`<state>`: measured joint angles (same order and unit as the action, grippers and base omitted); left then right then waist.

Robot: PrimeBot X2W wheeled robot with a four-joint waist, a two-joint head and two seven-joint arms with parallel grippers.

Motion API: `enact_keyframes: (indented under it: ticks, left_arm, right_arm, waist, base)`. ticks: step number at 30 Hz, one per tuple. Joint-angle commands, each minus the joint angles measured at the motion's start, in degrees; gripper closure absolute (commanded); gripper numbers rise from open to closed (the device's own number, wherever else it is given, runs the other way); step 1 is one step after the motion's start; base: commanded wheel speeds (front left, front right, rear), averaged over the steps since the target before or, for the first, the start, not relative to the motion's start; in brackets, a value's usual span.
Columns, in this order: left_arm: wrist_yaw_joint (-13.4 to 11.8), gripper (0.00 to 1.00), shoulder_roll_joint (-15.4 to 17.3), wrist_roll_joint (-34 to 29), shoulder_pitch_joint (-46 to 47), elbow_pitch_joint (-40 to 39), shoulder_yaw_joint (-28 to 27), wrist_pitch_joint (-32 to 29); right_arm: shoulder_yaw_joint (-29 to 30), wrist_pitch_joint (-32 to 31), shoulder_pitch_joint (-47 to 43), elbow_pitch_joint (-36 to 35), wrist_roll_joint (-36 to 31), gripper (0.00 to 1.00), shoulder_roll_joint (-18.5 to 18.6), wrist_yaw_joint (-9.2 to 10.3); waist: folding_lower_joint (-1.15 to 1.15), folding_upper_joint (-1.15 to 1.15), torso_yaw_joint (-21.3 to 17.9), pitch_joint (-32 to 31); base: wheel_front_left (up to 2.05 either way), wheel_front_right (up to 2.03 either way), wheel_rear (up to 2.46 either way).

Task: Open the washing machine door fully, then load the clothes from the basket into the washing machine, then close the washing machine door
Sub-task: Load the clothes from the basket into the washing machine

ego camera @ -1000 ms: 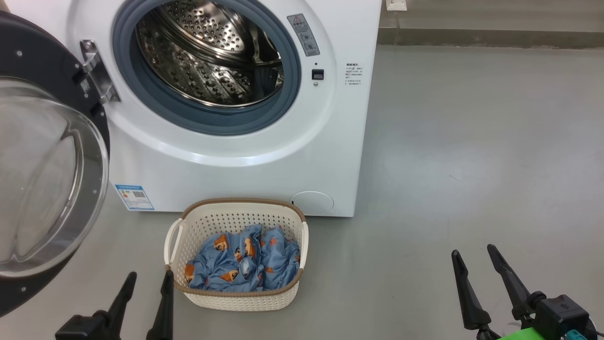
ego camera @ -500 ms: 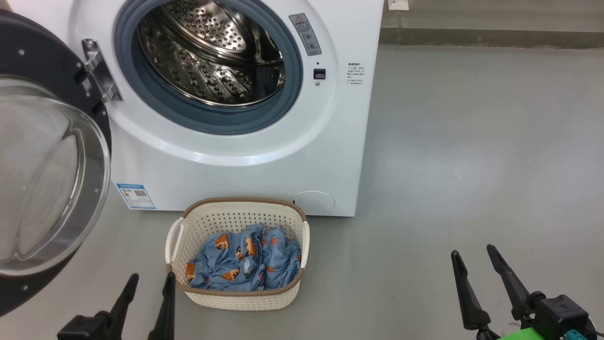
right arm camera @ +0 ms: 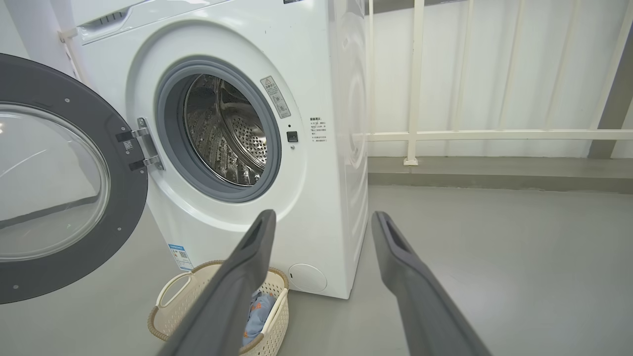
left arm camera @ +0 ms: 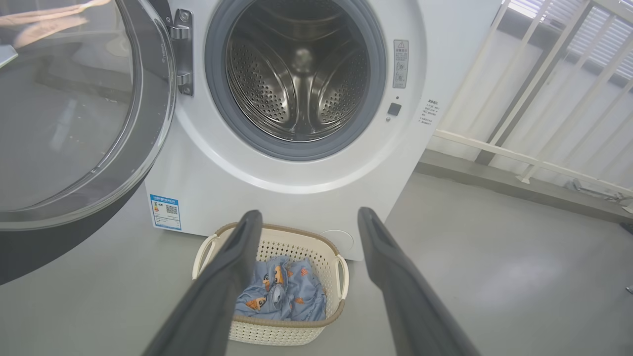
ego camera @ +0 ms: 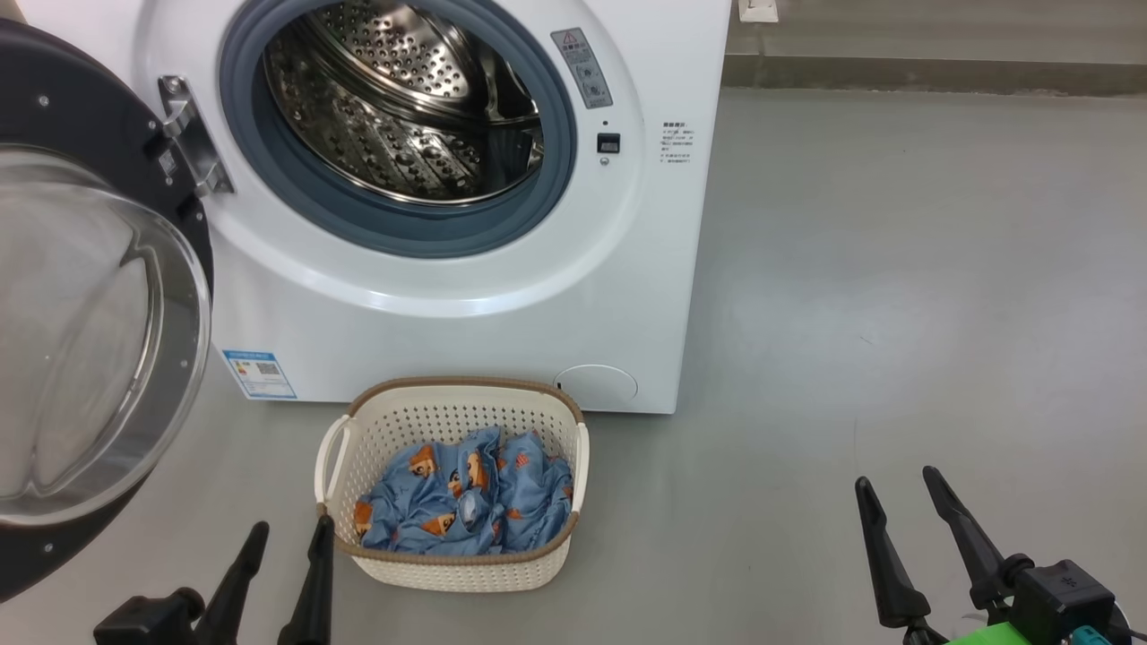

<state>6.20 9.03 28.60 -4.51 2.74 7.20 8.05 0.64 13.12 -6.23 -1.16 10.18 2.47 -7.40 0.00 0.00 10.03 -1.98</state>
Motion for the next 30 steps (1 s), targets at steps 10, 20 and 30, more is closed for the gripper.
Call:
enact_keyframes:
  ticks: [10, 20, 30]
  left_arm:
    - [-0.5, 0.00, 1.3, 0.1, 2.3, -2.0, -2.2, 0.4]
    - [-1.9, 0.00, 2.4, -3.2, 2.7, -1.3, -1.1, 1.9]
    - [-1.9, 0.00, 2.9, -3.6, 2.6, -0.9, -0.2, 2.3]
  right_arm:
    - [-1.5, -0.3, 1.0, -1.3, -0.8, 0.00, 0.4, -0.09]
    - [-1.6, -0.5, 0.9, -1.2, -0.9, 0.00, 0.4, -0.09]
    - [-1.9, -0.5, 0.9, -1.2, -0.8, 0.00, 0.4, -0.09]
  waist:
    - [0.00, 0.00, 0.4, -0.1]
    - [0.00, 0.00, 0.9, -0.5]
    - [0.00, 0.00, 1.0, -0.6]
  base:
    - [1.17, -1.64, 0.47]
    - [1.34, -1.75, 0.40]
    - [0.28, -0.28, 0.00]
